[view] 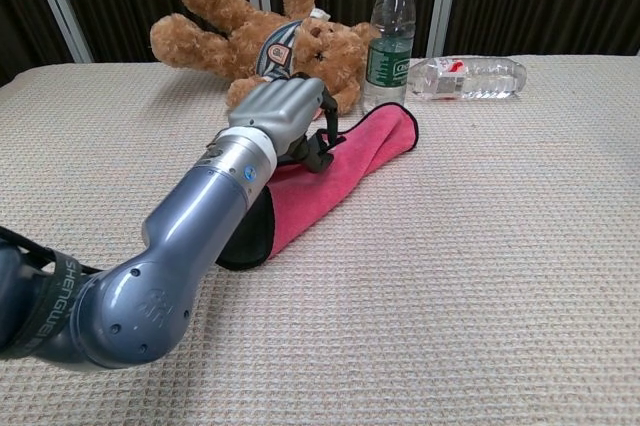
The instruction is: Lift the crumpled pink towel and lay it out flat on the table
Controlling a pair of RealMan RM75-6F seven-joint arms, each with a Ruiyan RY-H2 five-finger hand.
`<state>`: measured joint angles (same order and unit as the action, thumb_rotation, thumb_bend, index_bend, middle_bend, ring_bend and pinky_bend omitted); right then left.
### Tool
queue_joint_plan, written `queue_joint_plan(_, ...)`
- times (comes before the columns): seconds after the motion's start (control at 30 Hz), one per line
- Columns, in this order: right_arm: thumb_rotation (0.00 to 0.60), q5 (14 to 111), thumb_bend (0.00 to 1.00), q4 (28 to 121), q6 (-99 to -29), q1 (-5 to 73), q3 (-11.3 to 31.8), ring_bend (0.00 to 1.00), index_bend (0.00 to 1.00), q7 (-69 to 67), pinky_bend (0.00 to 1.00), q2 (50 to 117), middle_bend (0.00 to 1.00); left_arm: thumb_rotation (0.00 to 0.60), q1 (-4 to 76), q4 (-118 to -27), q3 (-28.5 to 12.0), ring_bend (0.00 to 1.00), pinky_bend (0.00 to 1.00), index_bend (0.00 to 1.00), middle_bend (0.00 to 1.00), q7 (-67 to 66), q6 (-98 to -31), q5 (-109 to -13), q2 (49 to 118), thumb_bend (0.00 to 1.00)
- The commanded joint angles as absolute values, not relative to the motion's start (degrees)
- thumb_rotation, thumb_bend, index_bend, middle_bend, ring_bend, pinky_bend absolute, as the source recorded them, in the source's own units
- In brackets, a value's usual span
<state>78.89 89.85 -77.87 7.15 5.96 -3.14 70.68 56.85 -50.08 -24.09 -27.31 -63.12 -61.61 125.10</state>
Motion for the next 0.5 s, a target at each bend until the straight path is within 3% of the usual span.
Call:
queue_joint_plan(0.03, 0.6, 78.9, 0.21, 89.9, -77.9, 7.2, 5.9, 0.0, 0.0, -3.0, 0.0, 70.7, 0.0, 0.6, 56.3, -50.5, -23.7, 0.0, 0.0, 0.49, 0.17, -27.1, -63.4, -61.9, 124.7, 0.39)
queue_joint_plan(0.5, 0.6, 79.2, 0.21, 90.6, -78.1, 7.1, 5.7, 0.0, 0.0, -2.7, 0.0, 70.6, 0.0, 0.6, 55.1, -54.5, -22.7, 0.0, 0.0, 0.51, 0.17, -26.5, -64.8, -63.9, 122.3, 0.39)
